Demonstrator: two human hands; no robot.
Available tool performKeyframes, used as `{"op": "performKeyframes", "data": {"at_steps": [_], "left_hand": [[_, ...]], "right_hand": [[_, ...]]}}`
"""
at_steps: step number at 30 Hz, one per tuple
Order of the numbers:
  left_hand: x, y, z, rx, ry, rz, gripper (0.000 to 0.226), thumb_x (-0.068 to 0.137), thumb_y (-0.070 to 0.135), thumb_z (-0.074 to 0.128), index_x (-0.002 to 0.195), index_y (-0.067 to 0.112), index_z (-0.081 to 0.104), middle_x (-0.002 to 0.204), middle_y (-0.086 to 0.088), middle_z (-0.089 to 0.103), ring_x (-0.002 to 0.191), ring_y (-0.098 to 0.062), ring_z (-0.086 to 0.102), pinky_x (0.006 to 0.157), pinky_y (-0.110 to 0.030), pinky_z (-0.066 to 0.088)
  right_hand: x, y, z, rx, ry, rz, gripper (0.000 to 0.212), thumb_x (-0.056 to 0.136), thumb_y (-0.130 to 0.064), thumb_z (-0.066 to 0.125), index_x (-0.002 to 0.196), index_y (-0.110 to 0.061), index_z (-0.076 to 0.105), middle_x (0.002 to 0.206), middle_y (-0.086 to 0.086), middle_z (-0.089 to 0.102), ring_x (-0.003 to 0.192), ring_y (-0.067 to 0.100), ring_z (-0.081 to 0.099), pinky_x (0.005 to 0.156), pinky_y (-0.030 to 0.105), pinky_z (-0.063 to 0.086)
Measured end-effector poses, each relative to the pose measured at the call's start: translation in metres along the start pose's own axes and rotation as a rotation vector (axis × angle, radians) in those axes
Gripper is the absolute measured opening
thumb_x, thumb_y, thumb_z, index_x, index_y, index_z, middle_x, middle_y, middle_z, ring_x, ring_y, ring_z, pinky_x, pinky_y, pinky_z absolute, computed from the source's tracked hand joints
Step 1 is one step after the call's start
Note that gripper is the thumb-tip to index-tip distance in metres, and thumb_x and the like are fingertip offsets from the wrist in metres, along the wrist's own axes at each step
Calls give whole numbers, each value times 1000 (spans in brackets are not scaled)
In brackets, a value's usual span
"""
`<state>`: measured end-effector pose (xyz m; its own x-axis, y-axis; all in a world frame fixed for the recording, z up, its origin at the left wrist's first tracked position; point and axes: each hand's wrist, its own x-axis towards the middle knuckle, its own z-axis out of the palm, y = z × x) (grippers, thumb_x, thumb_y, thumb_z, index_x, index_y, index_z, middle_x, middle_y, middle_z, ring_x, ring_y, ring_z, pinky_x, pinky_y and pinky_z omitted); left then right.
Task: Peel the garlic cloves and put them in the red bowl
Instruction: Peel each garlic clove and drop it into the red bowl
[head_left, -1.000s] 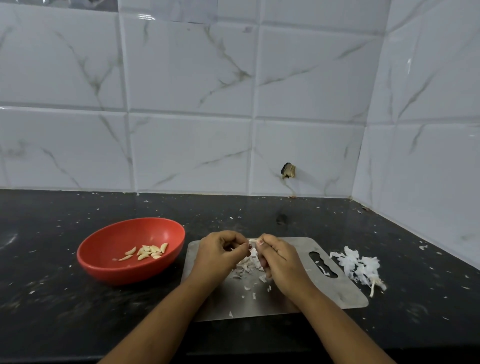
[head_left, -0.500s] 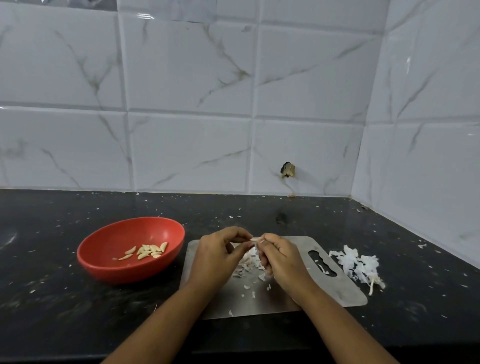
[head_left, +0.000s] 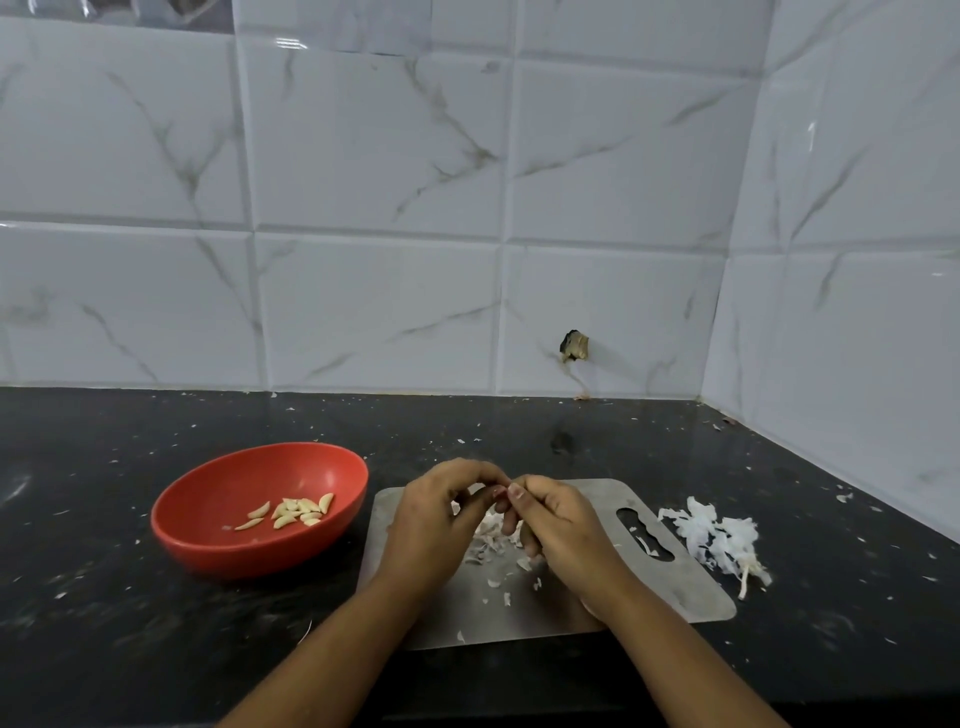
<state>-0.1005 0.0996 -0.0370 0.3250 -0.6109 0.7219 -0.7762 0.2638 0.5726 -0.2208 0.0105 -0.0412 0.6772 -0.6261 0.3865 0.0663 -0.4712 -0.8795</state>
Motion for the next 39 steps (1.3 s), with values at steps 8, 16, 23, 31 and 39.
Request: {"op": "performKeyframes", "data": {"at_steps": [8,16,23,31,39], "left_hand": [[0,-3,2,-9,99,-7,19,84,11,71,83,28,64,88,16,63,67,-12,55,58,-12,41],[1,-3,3,-82,74,-37,12,81,10,73,82,20,68,99,17,64,78,-3,57,64,-9,41],[4,-12,4,-225,-27,-131,18,82,8,72,78,24,66,111,12,56,81,4,54,74,-13,45],[3,-17,7,-228,-171,-110,19,92,4,59,82,20,57,108,6,48,86,5,49,71,-12,42],[2,-17,16,-165,-133,-53,21,95,6,49,83,23,49,102,8,46,91,2,45,77,-12,38]], "right_hand": [[-1,-4,-2,186,42,-9,10,91,-19,64,87,-13,72,68,-2,65,54,4,49,51,16,41],[-1,-1,-4,179,47,-86,8,86,-12,69,79,-15,73,72,1,69,61,5,56,55,18,45],[1,5,-7,81,36,-108,6,85,-10,71,80,-11,72,74,4,69,61,3,57,56,18,45],[2,10,-8,-27,27,-135,11,86,-15,71,77,-8,71,70,11,65,56,9,53,55,21,44],[0,4,-4,151,83,-43,9,88,-10,68,80,-7,69,69,0,67,53,1,53,50,16,43]]}}
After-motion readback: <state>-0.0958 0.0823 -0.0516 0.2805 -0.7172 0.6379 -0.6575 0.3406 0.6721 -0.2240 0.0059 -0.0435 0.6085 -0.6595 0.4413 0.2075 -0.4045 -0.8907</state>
